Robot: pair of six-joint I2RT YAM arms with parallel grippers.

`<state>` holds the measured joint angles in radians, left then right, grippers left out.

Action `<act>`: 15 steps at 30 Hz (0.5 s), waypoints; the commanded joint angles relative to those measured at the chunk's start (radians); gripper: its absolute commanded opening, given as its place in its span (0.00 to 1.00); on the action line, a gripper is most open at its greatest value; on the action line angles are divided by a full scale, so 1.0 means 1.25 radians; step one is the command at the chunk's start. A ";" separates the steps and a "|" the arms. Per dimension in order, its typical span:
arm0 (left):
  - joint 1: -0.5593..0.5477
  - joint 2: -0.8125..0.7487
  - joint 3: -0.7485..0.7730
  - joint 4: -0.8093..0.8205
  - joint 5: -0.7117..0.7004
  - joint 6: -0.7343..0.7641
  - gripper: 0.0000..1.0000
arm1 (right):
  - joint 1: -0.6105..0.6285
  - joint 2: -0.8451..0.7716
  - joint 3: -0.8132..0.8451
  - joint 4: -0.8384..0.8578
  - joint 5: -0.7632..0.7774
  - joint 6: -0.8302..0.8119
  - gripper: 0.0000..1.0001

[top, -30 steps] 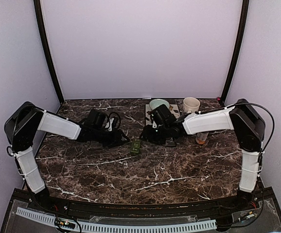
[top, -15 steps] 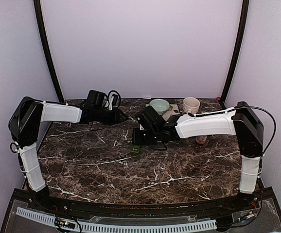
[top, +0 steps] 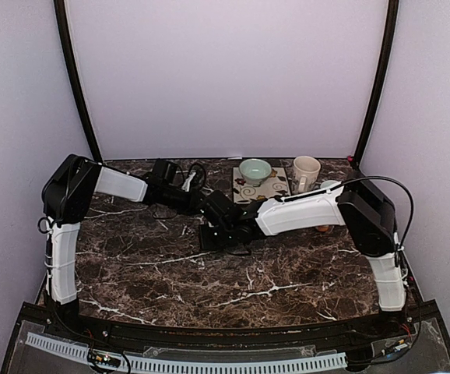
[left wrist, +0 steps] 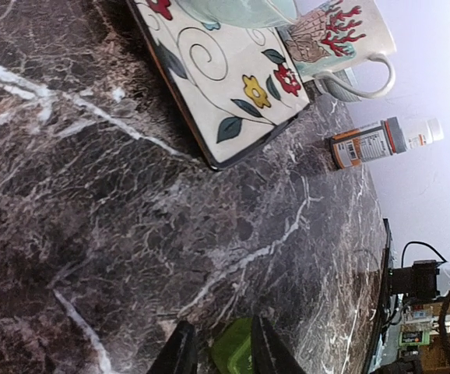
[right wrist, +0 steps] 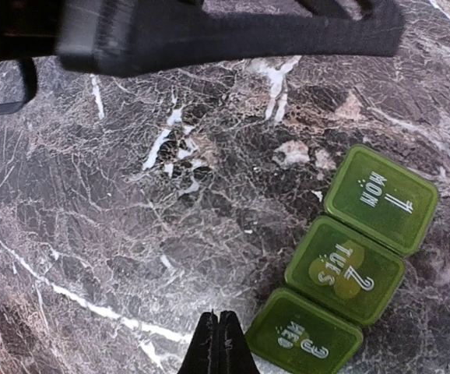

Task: Sort the pills into containers
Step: Adjust the pill container at the center of the board.

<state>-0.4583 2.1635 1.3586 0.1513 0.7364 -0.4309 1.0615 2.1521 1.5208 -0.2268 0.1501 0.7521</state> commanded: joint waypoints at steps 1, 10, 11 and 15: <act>-0.002 -0.001 0.010 0.042 0.082 0.017 0.25 | 0.005 0.029 0.042 0.008 0.005 -0.009 0.00; -0.011 0.032 0.011 0.047 0.128 0.011 0.26 | 0.003 0.058 0.046 -0.002 0.014 0.003 0.00; -0.014 0.034 0.012 0.042 0.126 0.015 0.26 | 0.002 0.058 0.046 -0.007 0.020 0.002 0.00; -0.018 0.036 0.006 0.032 0.119 0.024 0.26 | -0.004 0.046 0.032 -0.020 0.041 0.003 0.00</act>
<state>-0.4694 2.2131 1.3586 0.1997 0.8612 -0.4278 1.0615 2.2139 1.5539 -0.2428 0.1619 0.7528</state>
